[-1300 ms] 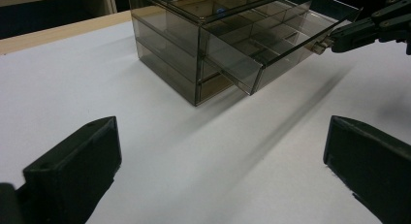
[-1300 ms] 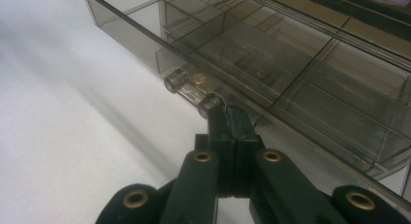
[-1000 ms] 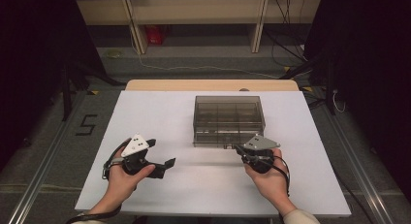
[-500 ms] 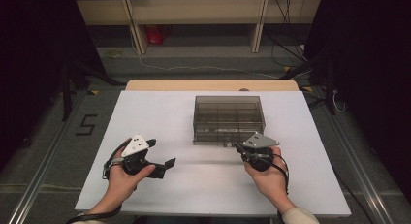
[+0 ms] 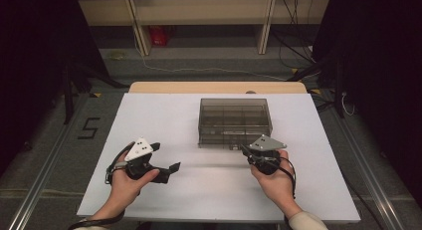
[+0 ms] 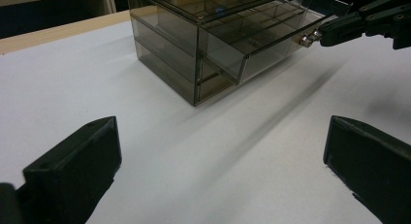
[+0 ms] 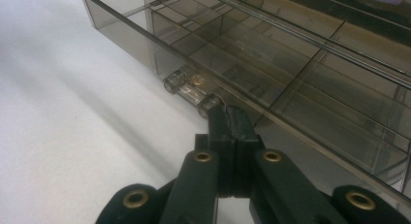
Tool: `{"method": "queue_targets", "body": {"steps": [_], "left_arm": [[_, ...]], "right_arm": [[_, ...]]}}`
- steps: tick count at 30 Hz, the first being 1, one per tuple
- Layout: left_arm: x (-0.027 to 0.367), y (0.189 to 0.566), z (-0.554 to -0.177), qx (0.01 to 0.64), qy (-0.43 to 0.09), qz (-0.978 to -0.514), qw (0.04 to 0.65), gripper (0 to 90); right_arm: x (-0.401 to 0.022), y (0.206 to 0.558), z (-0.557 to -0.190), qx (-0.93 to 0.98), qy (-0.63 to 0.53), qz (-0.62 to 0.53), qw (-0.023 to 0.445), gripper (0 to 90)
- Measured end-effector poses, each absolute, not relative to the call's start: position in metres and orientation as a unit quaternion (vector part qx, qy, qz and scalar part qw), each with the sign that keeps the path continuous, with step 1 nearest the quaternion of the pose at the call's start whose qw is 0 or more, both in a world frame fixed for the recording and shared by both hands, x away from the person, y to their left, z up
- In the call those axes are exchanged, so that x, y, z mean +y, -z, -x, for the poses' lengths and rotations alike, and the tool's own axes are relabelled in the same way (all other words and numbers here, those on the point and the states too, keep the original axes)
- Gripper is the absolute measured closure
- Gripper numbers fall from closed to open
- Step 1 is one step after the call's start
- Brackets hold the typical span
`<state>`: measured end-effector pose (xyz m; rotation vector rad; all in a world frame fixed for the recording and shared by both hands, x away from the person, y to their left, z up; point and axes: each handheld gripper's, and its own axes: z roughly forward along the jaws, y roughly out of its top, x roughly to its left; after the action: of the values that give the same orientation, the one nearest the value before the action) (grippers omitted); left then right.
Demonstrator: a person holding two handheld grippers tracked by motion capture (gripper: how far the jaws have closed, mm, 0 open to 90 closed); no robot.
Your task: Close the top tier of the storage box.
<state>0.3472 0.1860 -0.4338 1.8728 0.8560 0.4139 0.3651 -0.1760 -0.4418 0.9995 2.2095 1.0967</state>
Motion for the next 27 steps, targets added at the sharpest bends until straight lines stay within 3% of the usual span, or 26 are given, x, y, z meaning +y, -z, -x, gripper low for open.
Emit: {"method": "queue_targets", "body": {"steps": [27], "left_arm": [[0.1861, 0.4337, -0.3471, 0.353, -0.170, -0.773, 0.499, 0.0]], "right_arm": [[-0.1742, 0.4419, -0.3732, 0.800, -0.401, -0.374, 0.245, 90.0]]}}
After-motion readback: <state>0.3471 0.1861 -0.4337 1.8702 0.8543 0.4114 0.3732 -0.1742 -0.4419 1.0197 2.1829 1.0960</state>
